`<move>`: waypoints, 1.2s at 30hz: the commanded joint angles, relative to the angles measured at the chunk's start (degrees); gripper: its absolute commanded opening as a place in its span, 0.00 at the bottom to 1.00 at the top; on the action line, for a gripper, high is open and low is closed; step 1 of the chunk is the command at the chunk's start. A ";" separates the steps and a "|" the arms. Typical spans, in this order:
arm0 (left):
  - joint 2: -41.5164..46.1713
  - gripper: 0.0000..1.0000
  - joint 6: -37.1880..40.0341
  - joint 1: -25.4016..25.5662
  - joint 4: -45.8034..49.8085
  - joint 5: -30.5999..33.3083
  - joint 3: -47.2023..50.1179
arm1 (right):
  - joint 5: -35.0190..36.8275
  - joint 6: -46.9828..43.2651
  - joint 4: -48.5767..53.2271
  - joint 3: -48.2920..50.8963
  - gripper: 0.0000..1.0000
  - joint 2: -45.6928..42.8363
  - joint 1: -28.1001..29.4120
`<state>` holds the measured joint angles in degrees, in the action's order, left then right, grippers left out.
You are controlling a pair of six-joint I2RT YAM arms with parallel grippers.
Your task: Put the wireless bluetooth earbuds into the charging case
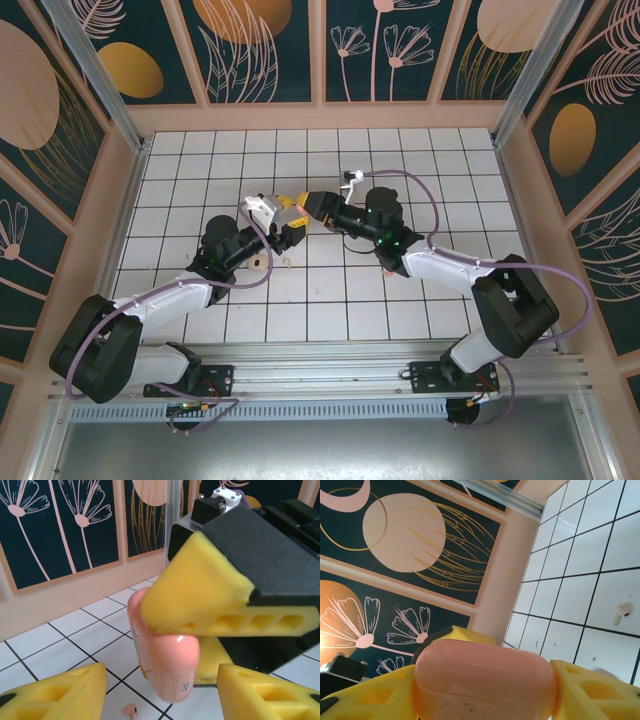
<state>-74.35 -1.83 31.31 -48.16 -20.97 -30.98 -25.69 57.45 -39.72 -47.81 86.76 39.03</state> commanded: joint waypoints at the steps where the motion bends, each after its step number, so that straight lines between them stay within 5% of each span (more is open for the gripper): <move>1: -1.08 0.59 -2.10 0.31 -3.84 -0.58 -1.32 | -0.89 0.22 -3.28 1.08 0.59 0.50 0.78; 7: -1.73 0.55 -4.28 0.33 -6.11 -1.65 -1.16 | -0.76 0.13 -3.74 1.33 0.59 0.67 0.97; 14: -2.53 0.33 -6.05 0.31 -8.34 -2.88 -0.88 | -1.02 -0.01 -3.79 1.30 0.59 0.78 1.05; 20: -2.55 0.25 -6.39 0.31 -8.20 -4.44 -0.97 | -1.14 -0.36 -4.22 1.52 0.59 0.38 1.23; 22: -2.30 0.23 -6.09 0.31 -7.83 -5.03 -0.75 | -0.06 -1.91 -4.49 2.30 0.68 -0.81 1.18; 25: -1.60 0.23 -6.08 0.33 -9.64 -5.78 0.55 | 3.70 -8.87 -2.35 4.13 0.79 -4.86 0.91; 30: -0.98 0.21 -6.07 0.33 -12.38 -8.67 2.17 | 8.91 -27.98 2.14 7.46 0.80 -14.58 -0.31; 36: -3.30 0.20 -7.17 0.31 -16.17 -16.45 1.10 | -2.21 -51.33 7.63 8.96 0.75 -22.60 -5.82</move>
<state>-76.62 -7.64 31.46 -58.57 -31.38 -29.12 -21.67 23.73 -35.59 -40.05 66.52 35.88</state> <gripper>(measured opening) 0.217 0.756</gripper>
